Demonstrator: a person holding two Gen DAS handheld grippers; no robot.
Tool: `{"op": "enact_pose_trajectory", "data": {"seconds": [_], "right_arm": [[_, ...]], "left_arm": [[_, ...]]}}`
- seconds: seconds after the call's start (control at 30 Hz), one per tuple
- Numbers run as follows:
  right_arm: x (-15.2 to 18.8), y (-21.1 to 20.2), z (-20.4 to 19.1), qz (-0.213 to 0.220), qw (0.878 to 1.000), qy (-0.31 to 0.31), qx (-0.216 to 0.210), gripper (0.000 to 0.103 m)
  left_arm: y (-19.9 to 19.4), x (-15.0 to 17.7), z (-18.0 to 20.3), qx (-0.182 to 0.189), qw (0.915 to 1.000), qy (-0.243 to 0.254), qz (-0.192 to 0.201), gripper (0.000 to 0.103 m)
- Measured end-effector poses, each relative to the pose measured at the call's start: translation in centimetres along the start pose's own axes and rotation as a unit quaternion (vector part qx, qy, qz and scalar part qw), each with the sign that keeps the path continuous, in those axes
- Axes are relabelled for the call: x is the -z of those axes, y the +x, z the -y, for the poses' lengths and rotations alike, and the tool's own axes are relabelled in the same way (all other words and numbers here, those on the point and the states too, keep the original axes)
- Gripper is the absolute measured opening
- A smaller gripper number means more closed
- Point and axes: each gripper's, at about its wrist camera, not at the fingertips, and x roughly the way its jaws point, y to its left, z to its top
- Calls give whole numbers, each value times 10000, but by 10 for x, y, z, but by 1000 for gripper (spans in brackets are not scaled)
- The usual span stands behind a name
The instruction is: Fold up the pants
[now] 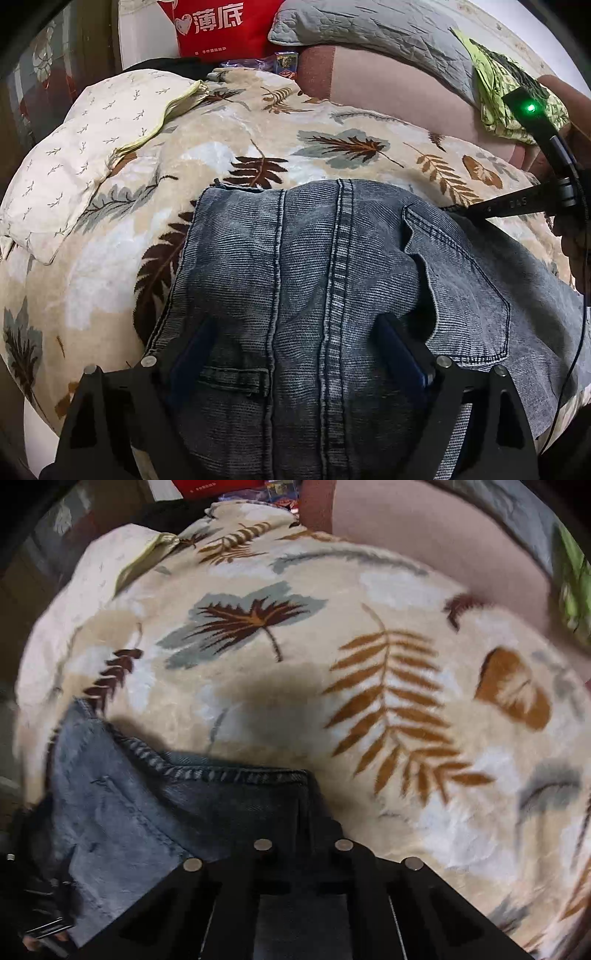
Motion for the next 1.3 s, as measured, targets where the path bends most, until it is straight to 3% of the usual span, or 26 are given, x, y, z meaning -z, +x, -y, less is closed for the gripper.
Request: {"op": "enact_pose_trajectory", "data": {"seconds": [0.1, 0.27, 0.33, 0.37, 0.4, 0.47, 0.53, 0.6, 0.63, 0.7, 0.77, 0.83, 0.97, 1.07, 1.17, 1.23, 1.3], "right_arm": [[4, 13, 10, -86, 9987, 141, 492, 2], [13, -13, 31, 489, 9949, 843, 265, 3], [16, -31, 36, 733, 9907, 1112, -276, 8], [17, -35, 34, 736, 9893, 1138, -545, 19], [17, -37, 26, 689, 9896, 1062, -686, 42], [20, -32, 13, 499, 9906, 856, -945, 62], [21, -18, 6, 280, 9888, 711, -1279, 60], [22, 17, 12, -220, 9913, 869, -960, 58], [24, 27, 21, -264, 9900, 1072, -880, 55], [23, 21, 27, -64, 9880, 1320, -801, 55], [24, 5, 21, 92, 9909, 1178, -646, 55], [36, -22, 23, 374, 9875, 1281, -835, 57], [94, -72, 50, 910, 9679, 2095, -1050, 59], [157, -91, 66, 976, 9553, 2551, -1128, 60], [223, -103, 86, 1024, 9412, 3039, -1067, 60], [262, -101, 110, 1031, 9258, 3511, -949, 64], [294, -81, 134, 626, 9123, 3984, -709, 70]], "left_arm": [[0, 1, 1, -24, 10000, 19, 17, 90], [0, 1, 1, -25, 10000, 23, 30, 90], [0, 1, 1, -41, 10000, 26, 34, 91], [0, 1, 1, -36, 10000, 34, 37, 91], [0, 1, 1, -30, 10000, 32, 37, 91], [0, 1, 1, -28, 10000, 30, 39, 91], [0, 1, 1, -39, 10000, 39, 41, 91], [-1, 2, 1, -32, 10000, 52, 41, 91], [0, 2, 1, -38, 10000, 82, 27, 91], [-1, 3, 1, -34, 9999, 107, 49, 91], [-1, 2, 0, -18, 10000, 71, 39, 91], [-2, 2, 0, -24, 10000, 36, 44, 91], [-8, 2, -4, 74, 9996, -205, 168, 91], [-23, 1, -9, 104, 9978, -414, 515, 91], [-37, 1, -4, 22, 9958, -291, 865, 91], [-26, 3, 6, -63, 9983, 6, 586, 91], [0, 10, 16, -172, 9992, 370, -58, 92]]}}
